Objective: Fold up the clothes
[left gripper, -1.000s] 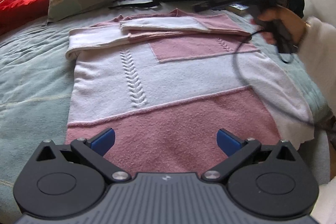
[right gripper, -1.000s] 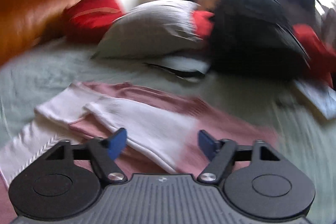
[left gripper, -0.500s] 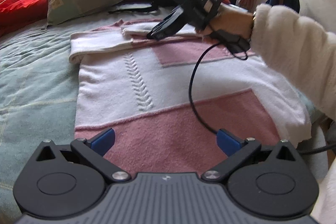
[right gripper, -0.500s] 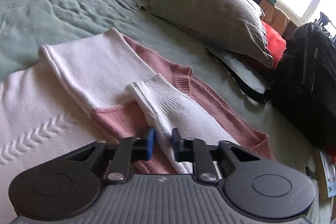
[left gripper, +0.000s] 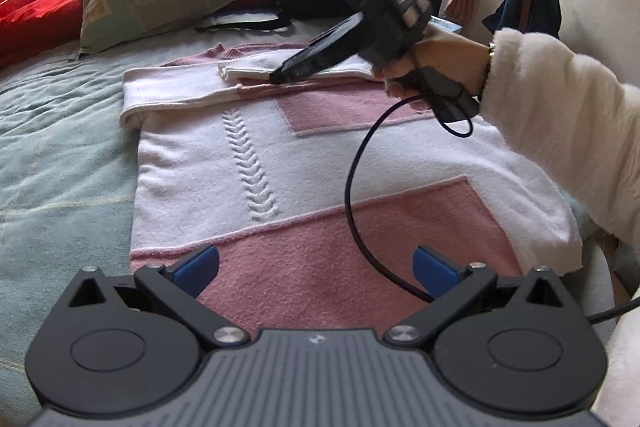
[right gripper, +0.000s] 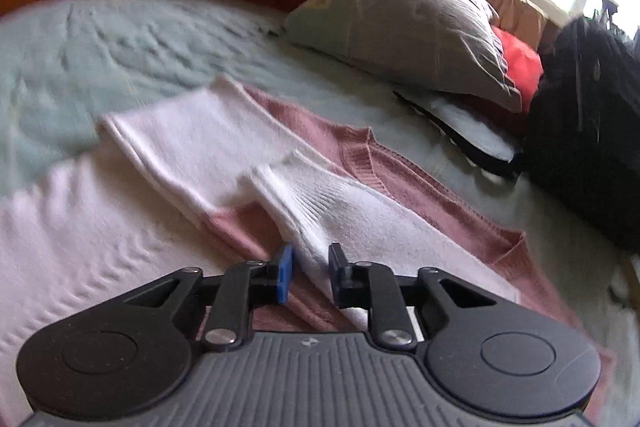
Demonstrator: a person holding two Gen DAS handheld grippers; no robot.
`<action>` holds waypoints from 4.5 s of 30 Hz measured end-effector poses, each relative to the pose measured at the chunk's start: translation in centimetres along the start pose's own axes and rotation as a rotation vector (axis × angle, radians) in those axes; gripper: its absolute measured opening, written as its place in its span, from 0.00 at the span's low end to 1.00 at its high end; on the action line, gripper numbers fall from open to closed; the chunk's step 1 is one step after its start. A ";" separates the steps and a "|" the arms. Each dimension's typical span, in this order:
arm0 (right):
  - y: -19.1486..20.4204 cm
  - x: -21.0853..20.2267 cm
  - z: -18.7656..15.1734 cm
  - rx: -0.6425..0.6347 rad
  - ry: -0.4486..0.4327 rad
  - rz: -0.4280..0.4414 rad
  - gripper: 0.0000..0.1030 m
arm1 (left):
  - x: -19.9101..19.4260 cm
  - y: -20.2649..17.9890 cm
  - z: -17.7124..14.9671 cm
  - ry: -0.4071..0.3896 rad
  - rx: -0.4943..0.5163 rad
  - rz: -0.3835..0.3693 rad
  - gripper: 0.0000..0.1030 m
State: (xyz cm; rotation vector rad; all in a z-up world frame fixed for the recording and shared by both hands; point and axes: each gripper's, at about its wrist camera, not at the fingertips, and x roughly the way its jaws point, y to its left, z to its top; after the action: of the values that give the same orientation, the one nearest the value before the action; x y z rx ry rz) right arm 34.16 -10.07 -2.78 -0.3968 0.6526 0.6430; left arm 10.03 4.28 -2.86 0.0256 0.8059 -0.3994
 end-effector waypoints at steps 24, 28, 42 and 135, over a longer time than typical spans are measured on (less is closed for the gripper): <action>-10.5 -6.2 -10.8 0.401 -0.036 -0.355 0.75 | -2.0 -1.0 3.8 -0.015 -0.055 -0.190 0.99; -10.9 -7.9 -11.8 0.445 -0.084 -0.330 0.76 | -0.5 -1.7 6.9 -0.021 0.001 -0.140 0.99; -10.3 -6.4 -13.9 0.409 -0.117 -0.281 1.00 | 19.0 -4.6 21.5 0.020 -0.201 -0.351 0.99; 3.9 -17.8 -22.3 0.350 -0.039 -0.185 1.00 | 4.2 -4.6 -2.6 -0.048 0.125 -0.001 0.99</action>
State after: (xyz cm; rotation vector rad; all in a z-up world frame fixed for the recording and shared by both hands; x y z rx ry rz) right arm 11.04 -26.43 -7.76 -0.1158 0.6679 0.3504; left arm 9.20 -0.99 -7.00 0.1314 0.7328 -0.4493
